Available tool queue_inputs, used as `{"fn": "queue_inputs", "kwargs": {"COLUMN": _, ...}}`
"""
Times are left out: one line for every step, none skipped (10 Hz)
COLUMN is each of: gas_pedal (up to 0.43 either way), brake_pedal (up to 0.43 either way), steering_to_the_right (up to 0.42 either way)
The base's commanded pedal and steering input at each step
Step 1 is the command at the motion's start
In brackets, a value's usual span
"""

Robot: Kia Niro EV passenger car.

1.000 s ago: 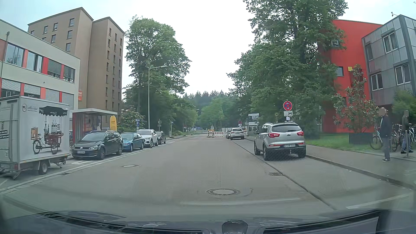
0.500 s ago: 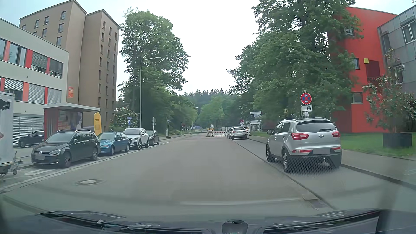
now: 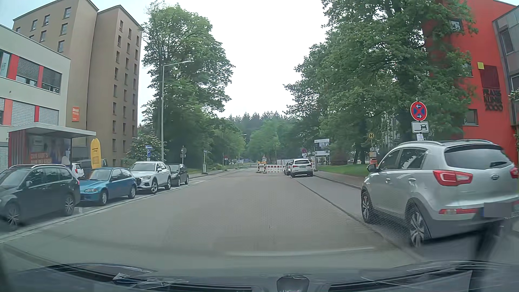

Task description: Follow the waypoints while adhering to traffic rules and regulations

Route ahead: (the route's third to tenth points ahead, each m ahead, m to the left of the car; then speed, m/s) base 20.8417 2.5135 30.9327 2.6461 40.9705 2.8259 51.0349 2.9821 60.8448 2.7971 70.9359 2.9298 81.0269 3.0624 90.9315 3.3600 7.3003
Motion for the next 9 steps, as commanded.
{"fn": "queue_inputs", "kwargs": {"gas_pedal": 0.059, "brake_pedal": 0.000, "steering_to_the_right": 0.000}}
{"fn": "queue_inputs", "kwargs": {"gas_pedal": 0.059, "brake_pedal": 0.000, "steering_to_the_right": 0.000}}
{"fn": "queue_inputs", "kwargs": {"gas_pedal": 0.059, "brake_pedal": 0.000, "steering_to_the_right": 0.000}}
{"fn": "queue_inputs", "kwargs": {"gas_pedal": 0.059, "brake_pedal": 0.000, "steering_to_the_right": 0.000}}
{"fn": "queue_inputs", "kwargs": {"gas_pedal": 0.059, "brake_pedal": 0.000, "steering_to_the_right": 0.000}}
{"fn": "queue_inputs", "kwargs": {"gas_pedal": 0.047, "brake_pedal": 0.000, "steering_to_the_right": 0.000}}
{"fn": "queue_inputs", "kwargs": {"gas_pedal": 0.039, "brake_pedal": 0.000, "steering_to_the_right": 0.000}}
{"fn": "queue_inputs", "kwargs": {"gas_pedal": 0.020, "brake_pedal": 0.000, "steering_to_the_right": 0.000}}
{"fn": "queue_inputs", "kwargs": {"gas_pedal": 0.020, "brake_pedal": 0.000, "steering_to_the_right": 0.000}}
